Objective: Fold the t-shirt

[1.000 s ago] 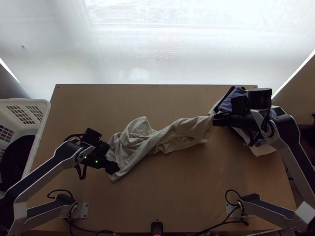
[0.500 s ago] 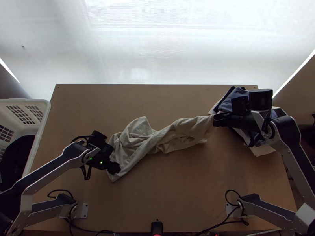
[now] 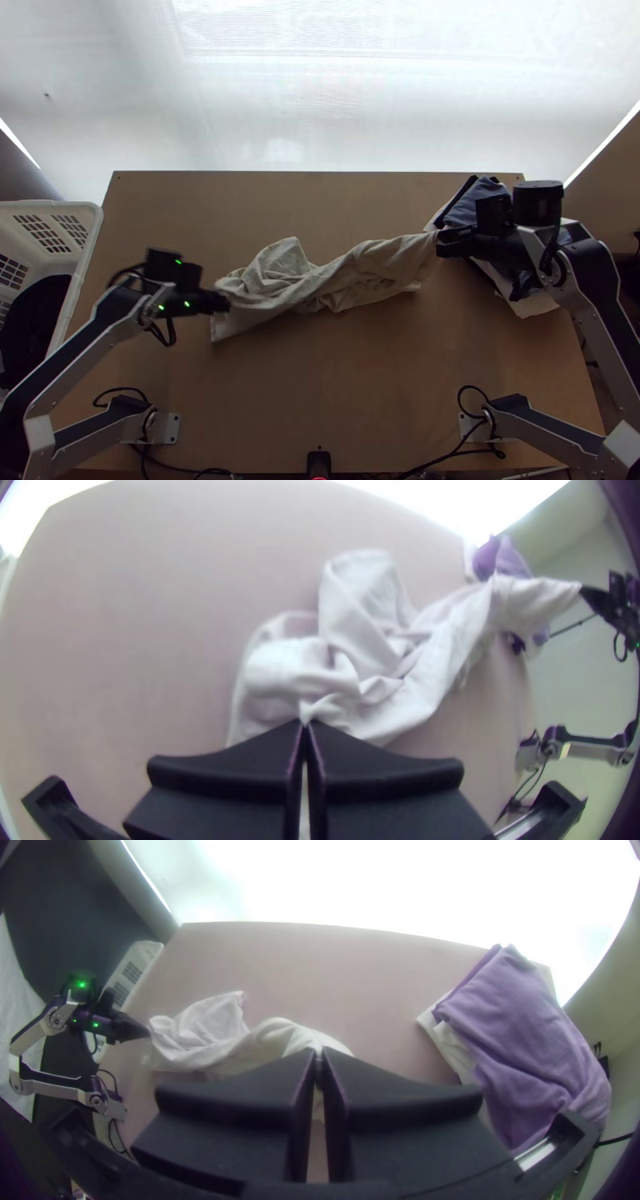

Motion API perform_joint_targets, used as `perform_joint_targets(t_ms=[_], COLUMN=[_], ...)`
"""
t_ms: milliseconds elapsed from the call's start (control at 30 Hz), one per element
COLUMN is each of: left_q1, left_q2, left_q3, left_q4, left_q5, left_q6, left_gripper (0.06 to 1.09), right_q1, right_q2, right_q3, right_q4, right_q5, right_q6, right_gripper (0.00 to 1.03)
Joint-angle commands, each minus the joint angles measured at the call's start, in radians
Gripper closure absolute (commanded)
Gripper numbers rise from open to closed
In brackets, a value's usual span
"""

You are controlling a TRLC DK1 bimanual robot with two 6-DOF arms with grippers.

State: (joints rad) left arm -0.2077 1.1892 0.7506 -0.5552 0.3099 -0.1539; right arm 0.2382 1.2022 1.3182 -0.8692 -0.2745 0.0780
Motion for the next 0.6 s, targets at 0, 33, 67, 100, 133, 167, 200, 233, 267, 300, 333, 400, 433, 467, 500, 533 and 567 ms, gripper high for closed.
perform_joint_targets(t_ms=[0, 33, 67, 100, 133, 167, 200, 233, 267, 300, 333, 400, 433, 467, 500, 533, 567], left_q1=[0.248, 0.304, 0.358, 0.413, 0.465, 0.511, 0.542, 0.568, 0.594, 0.602, 0.603, 0.600, 0.599, 0.591, 0.582, 0.577, 0.571], left_q2=[-0.106, -0.108, -0.108, -0.102, -0.094, -0.086, -0.080, -0.079, -0.079, -0.082, -0.091, -0.114, -0.122, -0.123, -0.120, -0.112, -0.094], left_q3=[0.230, 0.273, 0.317, 0.363, 0.403, 0.437, 0.466, 0.489, 0.504, 0.520, 0.533, 0.567, 0.590, 0.613, 0.638, 0.659, 0.681], left_q4=[-0.043, -0.038, -0.035, -0.035, -0.029, -0.014, -0.003, 0.024, 0.051, 0.066, 0.081, 0.107, 0.118, 0.123, 0.124, 0.127, 0.129], left_q5=[0.044, 0.046, 0.063, 0.084, 0.093, 0.098, 0.101, 0.101, 0.103, 0.104, 0.103, 0.101, 0.097, 0.093, 0.080, 0.063, 0.052], left_q6=[-0.131, -0.161, -0.190, -0.223, -0.254, -0.286, -0.312, -0.342, -0.369, -0.383, -0.403, -0.446, -0.467, -0.484, -0.495, -0.515, -0.538], left_gripper=[1.05, 1.05, 1.05, 1.05, 1.05, 1.05, 1.05, 1.05, 1.05, 1.05, 1.05, 1.05, 1.05, 1.05, 1.05, 1.05, 1.05], right_q1=[-0.022, -0.033, -0.042, -0.050, -0.059, -0.071, -0.079, -0.088, -0.105, -0.122, -0.131, -0.131, -0.132, -0.137, -0.146, -0.155, -0.162], right_q2=[-0.015, -0.016, -0.018, -0.018, -0.021, -0.024, -0.029, -0.032, -0.039, -0.055, -0.072, -0.092, -0.092, -0.092, -0.090, -0.085, -0.076], right_q3=[0.081, 0.101, 0.124, 0.148, 0.171, 0.197, 0.222, 0.250, 0.274, 0.288, 0.294, 0.317, 0.340, 0.357, 0.372, 0.385, 0.395], right_q4=[0.001, 0.006, 0.015, 0.026, 0.036, 0.052, 0.067, 0.081, 0.093, 0.125, 0.171, 0.256, 0.277, 0.312, 0.348, 0.380, 0.411], right_q5=[0.000, 0.000, 0.000, 0.000, 0.000, 0.000, 0.000, 0.001, 0.003, 0.018, 0.052, 0.113, 0.130, 0.139, 0.144, 0.150, 0.155], right_q6=[0.009, 0.016, 0.023, 0.032, 0.045, 0.051, 0.055, 0.059, 0.062, 0.062, 0.060, 0.059, 0.057, 0.055, 0.054, 0.054, 0.052], right_gripper=[1.00, 1.00, 1.00, 1.00, 1.00, 1.00, 1.00, 1.00, 1.00, 1.00, 1.00, 1.00, 1.00, 1.00, 1.00, 1.00, 1.00])
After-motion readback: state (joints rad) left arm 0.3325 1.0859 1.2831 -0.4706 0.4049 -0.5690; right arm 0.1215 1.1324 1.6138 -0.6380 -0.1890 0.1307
